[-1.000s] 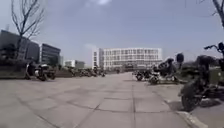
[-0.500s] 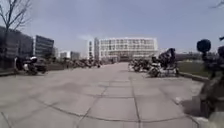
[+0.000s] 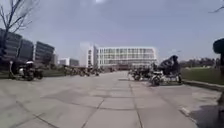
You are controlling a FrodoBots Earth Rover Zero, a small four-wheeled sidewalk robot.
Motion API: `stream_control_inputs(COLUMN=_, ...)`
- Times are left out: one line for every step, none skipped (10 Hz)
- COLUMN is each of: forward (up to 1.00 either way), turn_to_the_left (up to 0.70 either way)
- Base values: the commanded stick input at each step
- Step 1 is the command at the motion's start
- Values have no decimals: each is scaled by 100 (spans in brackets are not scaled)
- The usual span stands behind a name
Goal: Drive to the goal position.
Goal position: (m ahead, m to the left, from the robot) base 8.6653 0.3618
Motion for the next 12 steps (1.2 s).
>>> stream_control_inputs(forward=100, turn_to_the_left=0)
stream_control_inputs(forward=100, turn_to_the_left=0)
stream_control_inputs(forward=100, turn_to_the_left=0)
stream_control_inputs(forward=100, turn_to_the_left=0)
stream_control_inputs(forward=100, turn_to_the_left=0)
stream_control_inputs(forward=100, turn_to_the_left=0)
stream_control_inputs(forward=100, turn_to_the_left=0)
stream_control_inputs(forward=100, turn_to_the_left=0)
stream_control_inputs(forward=100, turn_to_the_left=0)
stream_control_inputs(forward=100, turn_to_the_left=0)
stream_control_inputs(forward=100, turn_to_the_left=0)
stream_control_inputs(forward=100, turn_to_the_left=0)
